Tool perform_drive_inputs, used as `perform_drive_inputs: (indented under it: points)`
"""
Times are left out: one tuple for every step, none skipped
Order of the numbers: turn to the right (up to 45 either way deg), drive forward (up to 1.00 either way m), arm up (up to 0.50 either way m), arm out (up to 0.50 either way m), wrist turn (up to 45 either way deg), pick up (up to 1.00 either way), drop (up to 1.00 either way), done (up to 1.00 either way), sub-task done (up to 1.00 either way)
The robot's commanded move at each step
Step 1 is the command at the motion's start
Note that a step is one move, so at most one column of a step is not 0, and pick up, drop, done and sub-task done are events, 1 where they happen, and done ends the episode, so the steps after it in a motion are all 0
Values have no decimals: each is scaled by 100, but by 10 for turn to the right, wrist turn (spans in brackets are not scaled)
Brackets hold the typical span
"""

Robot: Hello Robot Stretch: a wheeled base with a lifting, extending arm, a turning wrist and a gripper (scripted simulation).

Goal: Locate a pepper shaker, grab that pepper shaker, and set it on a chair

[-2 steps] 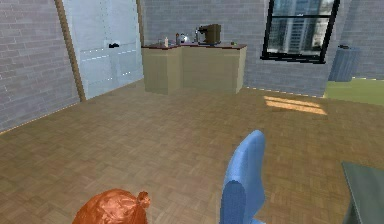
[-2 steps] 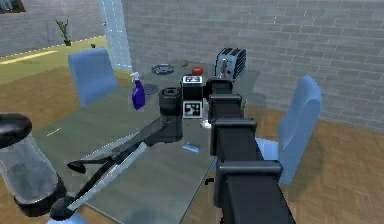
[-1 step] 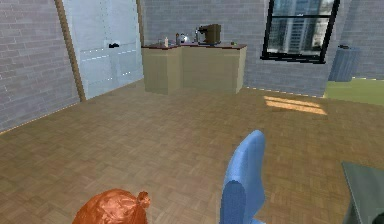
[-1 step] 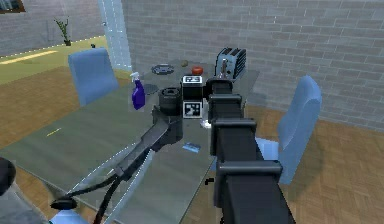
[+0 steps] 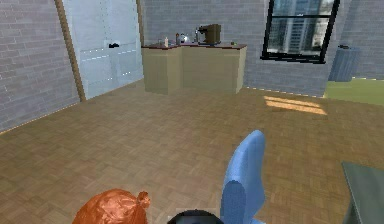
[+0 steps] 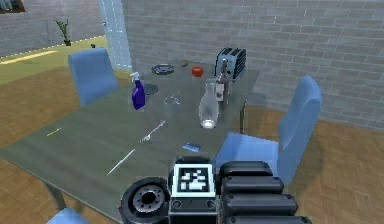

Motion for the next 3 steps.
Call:
perform_drive_inputs:
  points:
    - [-450,0,0,0,0,0,0,0,0]
    - [-450,0,0,0,0,0,0,0,0]
    - [-300,0,0,0,0,0,0,0,0]
